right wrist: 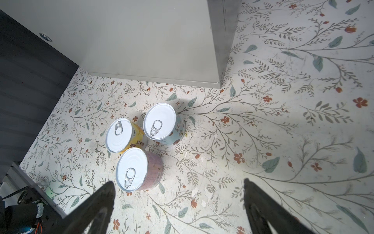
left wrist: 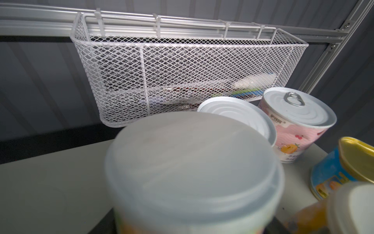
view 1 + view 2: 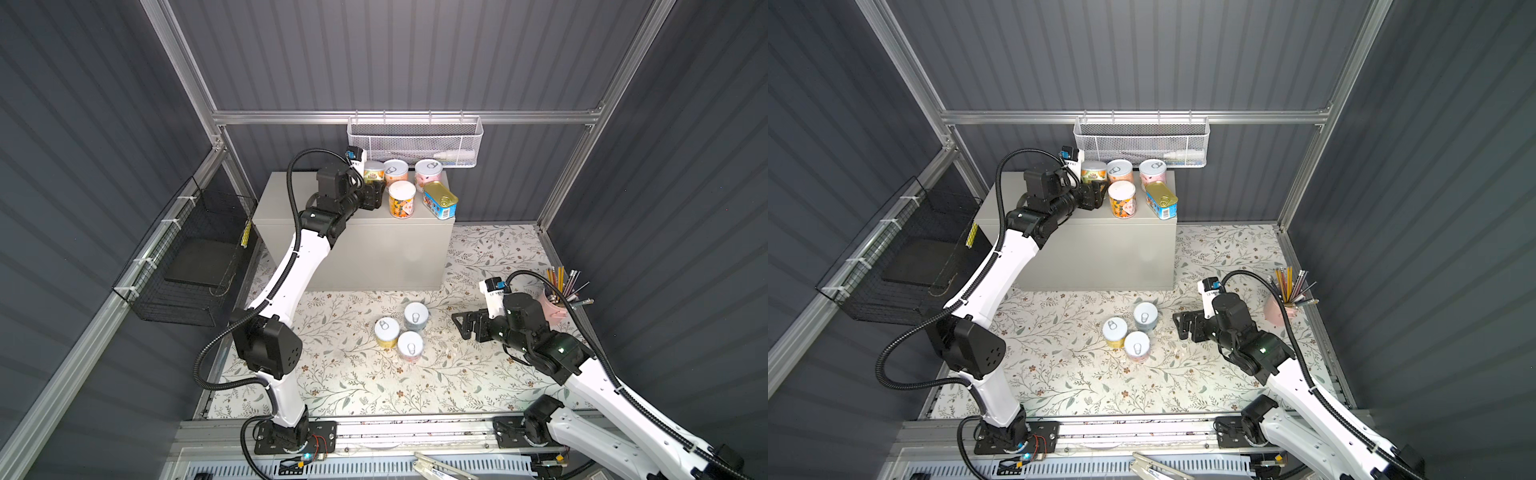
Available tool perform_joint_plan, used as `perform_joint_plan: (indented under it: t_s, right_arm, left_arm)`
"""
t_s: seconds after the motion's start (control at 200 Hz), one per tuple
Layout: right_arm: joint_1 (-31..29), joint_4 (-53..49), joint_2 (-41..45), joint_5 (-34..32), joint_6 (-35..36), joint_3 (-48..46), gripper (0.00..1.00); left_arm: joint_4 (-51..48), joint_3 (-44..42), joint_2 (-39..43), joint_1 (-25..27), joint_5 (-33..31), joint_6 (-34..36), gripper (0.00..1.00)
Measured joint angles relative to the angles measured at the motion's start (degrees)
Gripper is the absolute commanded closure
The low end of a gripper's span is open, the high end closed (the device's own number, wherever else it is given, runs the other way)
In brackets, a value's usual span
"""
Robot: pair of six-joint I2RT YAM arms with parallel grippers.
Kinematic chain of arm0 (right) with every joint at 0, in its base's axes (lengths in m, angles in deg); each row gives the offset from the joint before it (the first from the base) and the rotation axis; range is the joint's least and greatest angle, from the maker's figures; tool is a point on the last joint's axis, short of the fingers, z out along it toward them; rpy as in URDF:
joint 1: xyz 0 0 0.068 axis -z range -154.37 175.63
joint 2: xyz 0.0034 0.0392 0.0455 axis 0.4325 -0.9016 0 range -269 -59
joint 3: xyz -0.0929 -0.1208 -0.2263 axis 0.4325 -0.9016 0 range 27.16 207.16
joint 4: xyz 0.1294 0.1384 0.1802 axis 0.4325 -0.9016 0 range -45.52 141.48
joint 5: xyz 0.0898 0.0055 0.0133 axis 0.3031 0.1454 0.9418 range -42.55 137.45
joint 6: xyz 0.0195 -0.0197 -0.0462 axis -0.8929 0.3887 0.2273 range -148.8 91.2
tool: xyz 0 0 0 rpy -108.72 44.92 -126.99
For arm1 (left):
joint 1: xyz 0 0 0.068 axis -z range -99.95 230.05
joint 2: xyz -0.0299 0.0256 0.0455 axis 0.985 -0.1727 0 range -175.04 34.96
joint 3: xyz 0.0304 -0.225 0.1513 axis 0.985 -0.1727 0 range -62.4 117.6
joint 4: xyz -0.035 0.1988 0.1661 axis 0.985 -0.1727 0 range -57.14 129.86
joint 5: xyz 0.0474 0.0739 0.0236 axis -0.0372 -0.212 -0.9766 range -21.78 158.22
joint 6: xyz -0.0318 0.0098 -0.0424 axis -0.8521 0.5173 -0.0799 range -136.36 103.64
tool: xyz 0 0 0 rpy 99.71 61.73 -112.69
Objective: Place and organize the canned foods onto the counter
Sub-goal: 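Lower the peach-print can onto the cabinet top beside the pink can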
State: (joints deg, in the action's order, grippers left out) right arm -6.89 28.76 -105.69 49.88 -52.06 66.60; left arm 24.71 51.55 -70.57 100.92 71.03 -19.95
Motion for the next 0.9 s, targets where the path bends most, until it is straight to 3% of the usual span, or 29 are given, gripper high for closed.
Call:
perform_joint_plan:
  t_s: [0.265, 0.355, 0.42, 0.45, 0.48, 0.495, 0.901]
  right_arm:
    - [1.01, 0.15, -1.11, 0.79, -0.04, 0.00, 0.01]
    - [1.27, 0.48, -1.62, 0.94, -0.07, 0.13, 0.01]
    - [1.44, 0.63, -2.05, 1.14, -0.07, 0.37, 0.01]
    - [1.53, 0.72, -2.23, 1.27, -0.07, 0.52, 0.01]
    - [1.57, 0.85, -2.45, 1.29, -0.09, 0.66, 0.01]
    - [1.60, 0.92, -2.54, 1.33, -0.09, 0.74, 0.01]
    - [2.16, 2.27, -4.68, 2.71, -1.36, 1.20, 0.01]
  left_arm:
    - [2.58, 3.65, -4.26, -1.11, 0.02, -0.02, 0.56]
    - [3.02, 4.22, -4.92, -1.33, 0.02, -0.02, 0.51]
    - [3.45, 4.46, -5.31, -1.44, 0.04, -0.02, 0.37]
    - [3.72, 4.50, -5.46, -1.49, 0.04, -0.02, 0.24]
    - [3.91, 4.50, -5.51, -1.49, 0.07, -0.07, 0.04]
    - [3.98, 4.50, -5.53, -1.49, 0.07, -0.02, 0.01]
    - [2.60, 3.87, -4.44, -1.79, -0.98, -0.66, 0.00]
